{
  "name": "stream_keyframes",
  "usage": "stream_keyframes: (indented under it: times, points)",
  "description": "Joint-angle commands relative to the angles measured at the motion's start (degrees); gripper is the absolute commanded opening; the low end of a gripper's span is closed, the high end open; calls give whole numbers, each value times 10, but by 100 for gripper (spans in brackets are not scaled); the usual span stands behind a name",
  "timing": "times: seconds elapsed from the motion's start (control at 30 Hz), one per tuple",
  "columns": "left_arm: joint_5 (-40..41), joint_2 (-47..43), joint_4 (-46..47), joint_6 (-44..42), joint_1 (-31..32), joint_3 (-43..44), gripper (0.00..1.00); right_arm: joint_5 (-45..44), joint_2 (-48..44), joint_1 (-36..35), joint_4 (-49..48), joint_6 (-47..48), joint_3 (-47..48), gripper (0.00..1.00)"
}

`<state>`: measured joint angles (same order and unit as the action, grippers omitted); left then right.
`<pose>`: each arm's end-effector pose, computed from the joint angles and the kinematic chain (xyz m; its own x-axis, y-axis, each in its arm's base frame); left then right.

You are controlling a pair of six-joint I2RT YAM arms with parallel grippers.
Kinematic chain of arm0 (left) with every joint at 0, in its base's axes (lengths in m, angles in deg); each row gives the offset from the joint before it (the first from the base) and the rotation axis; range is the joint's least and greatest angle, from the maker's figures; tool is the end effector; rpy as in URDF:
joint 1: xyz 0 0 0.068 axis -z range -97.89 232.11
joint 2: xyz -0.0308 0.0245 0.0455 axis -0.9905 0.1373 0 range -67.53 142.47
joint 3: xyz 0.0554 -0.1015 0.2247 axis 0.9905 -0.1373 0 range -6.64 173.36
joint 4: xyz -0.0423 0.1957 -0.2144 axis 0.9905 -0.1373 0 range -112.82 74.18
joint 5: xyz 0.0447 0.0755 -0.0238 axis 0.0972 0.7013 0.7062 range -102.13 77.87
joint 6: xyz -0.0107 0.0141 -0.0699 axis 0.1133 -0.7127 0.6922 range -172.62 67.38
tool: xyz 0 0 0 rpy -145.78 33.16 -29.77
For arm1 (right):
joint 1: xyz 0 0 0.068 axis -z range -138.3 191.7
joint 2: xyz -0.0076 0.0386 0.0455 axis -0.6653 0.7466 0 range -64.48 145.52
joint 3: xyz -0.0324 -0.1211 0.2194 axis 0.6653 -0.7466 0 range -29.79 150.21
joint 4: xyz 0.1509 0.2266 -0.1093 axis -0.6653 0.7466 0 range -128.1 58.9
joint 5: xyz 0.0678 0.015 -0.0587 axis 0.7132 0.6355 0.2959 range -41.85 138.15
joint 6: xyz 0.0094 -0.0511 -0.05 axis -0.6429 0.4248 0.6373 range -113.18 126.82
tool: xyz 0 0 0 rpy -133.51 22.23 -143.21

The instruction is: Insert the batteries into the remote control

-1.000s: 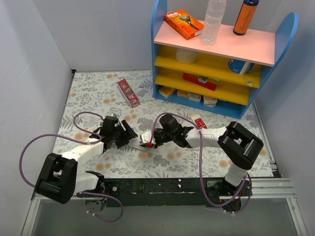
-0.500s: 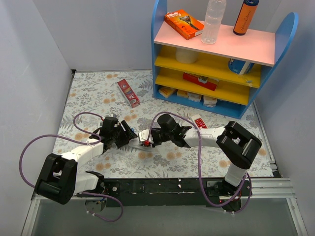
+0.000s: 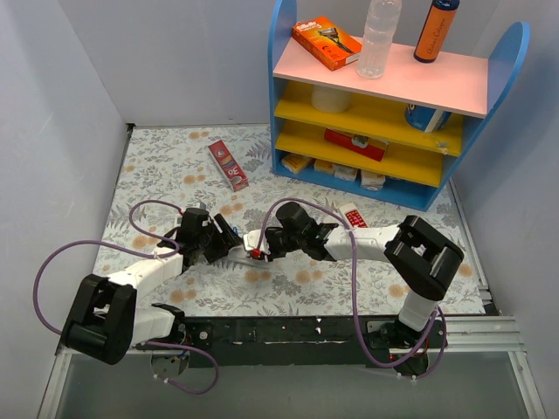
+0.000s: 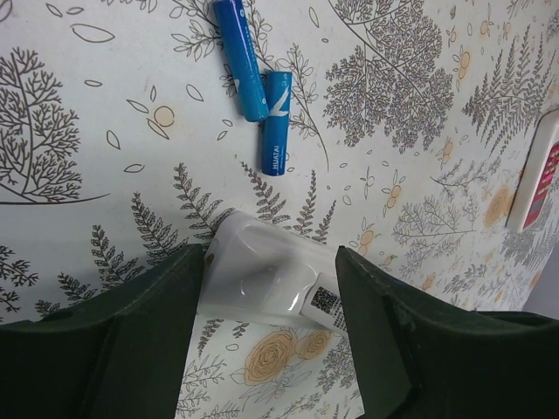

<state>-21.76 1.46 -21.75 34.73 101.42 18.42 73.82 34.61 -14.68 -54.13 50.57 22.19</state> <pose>0.2428 -0.0958 0.0887 -0.4608 -0.8821 0.0979 -0.7010 0.2940 -0.6498 0.2009 0.3486 0.1242 0.4546 -0.4419 -0.7733 -0.8882 -0.1600 -0.4307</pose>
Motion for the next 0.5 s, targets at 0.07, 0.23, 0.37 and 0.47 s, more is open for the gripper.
stream_keyframes:
  times: [0.07, 0.23, 0.37, 0.47]
  points:
    - [-28, -15, -6, 6, 3, -6, 62, -25, 18, -5, 36, 13, 18, 22]
    - [-28, -15, -7, 5, 3, -7, 62, -26, 19, -6, 43, 24, 20, 28]
    - [-27, -15, -6, 5, 3, -6, 63, -26, 18, -6, 60, 28, 28, 34]
    - [-27, -15, -6, 5, 3, -6, 63, -28, 15, -6, 69, 29, 29, 45]
